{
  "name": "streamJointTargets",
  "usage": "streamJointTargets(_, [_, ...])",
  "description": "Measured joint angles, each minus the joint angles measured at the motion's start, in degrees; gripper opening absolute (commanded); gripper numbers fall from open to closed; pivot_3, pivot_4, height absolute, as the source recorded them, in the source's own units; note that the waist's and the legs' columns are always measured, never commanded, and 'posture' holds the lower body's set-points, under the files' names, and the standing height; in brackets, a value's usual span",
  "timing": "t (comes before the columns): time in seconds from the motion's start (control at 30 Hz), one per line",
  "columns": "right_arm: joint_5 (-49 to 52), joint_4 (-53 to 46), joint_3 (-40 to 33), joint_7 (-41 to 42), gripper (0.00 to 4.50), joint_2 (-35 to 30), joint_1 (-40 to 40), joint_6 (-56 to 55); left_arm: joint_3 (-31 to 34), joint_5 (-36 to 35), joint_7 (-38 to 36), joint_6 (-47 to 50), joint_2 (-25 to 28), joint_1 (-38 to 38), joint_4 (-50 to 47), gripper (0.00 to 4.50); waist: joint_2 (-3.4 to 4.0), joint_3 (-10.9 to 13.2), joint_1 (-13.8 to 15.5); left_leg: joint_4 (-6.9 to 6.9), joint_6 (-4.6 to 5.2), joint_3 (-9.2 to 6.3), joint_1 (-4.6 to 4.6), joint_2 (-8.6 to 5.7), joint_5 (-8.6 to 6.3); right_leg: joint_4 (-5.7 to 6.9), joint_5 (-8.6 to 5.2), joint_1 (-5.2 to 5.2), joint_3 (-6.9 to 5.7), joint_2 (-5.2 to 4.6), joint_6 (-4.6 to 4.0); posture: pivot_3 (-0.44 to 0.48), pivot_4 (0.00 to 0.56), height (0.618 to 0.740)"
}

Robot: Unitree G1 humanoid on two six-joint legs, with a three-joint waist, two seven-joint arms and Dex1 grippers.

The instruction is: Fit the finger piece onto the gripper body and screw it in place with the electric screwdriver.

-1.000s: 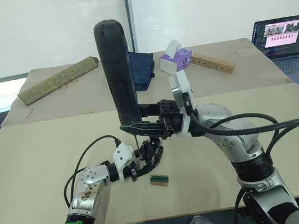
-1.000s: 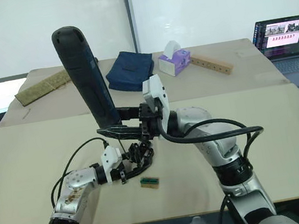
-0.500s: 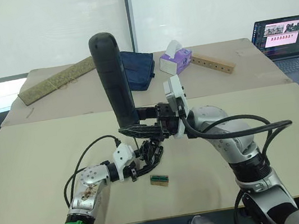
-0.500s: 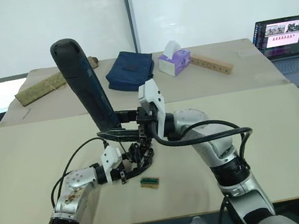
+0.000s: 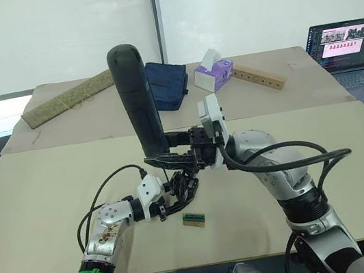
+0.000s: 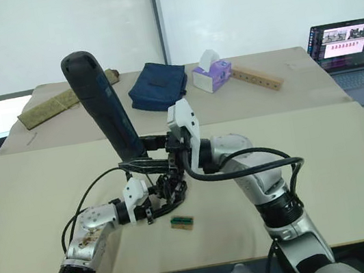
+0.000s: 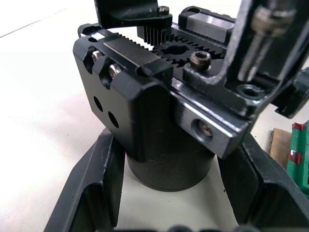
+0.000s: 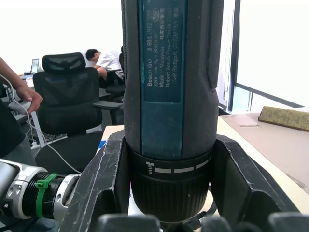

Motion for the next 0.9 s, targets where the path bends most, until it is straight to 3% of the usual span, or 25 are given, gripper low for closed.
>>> streamJointTargets(0.9, [-0.28, 0.02, 0.88, -0.01, 1.9, -0.69, 0.09, 0.0, 0.0, -0.01, -0.13, 0.0, 0.1, 0.05, -0.01, 2.26, 0.0, 0.0, -0.05, -0.04, 0.0, 0.0, 0.01, 0.0, 0.0, -0.03, 0.0, 0.0, 0.0, 0.0, -0.01, 0.0, 0.15, 0.74])
